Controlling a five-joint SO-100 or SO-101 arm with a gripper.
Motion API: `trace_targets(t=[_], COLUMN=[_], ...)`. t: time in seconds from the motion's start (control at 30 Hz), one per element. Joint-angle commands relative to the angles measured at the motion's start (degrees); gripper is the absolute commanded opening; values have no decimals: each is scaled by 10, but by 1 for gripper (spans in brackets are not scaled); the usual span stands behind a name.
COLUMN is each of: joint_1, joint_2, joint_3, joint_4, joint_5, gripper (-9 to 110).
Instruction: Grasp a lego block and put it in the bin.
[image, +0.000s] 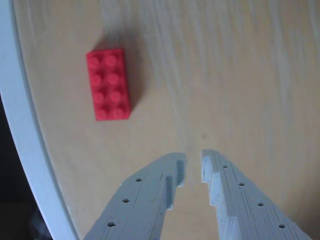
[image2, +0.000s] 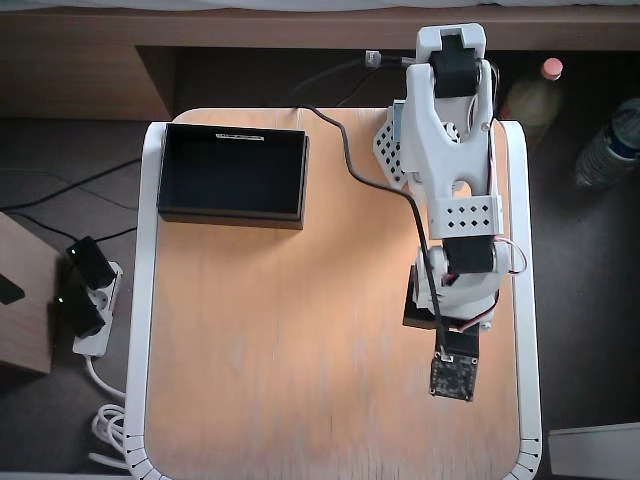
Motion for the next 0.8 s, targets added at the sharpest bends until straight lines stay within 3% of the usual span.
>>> trace_targets(t=[0.0,0.53,0.77], joint_1=[-28,-38,-47], joint_2=[-13,-83,-102], joint_3=[-80,-81,-81], joint_4=[-18,-105,-113], joint_5=[-17,-62,-81], gripper=[3,20,23])
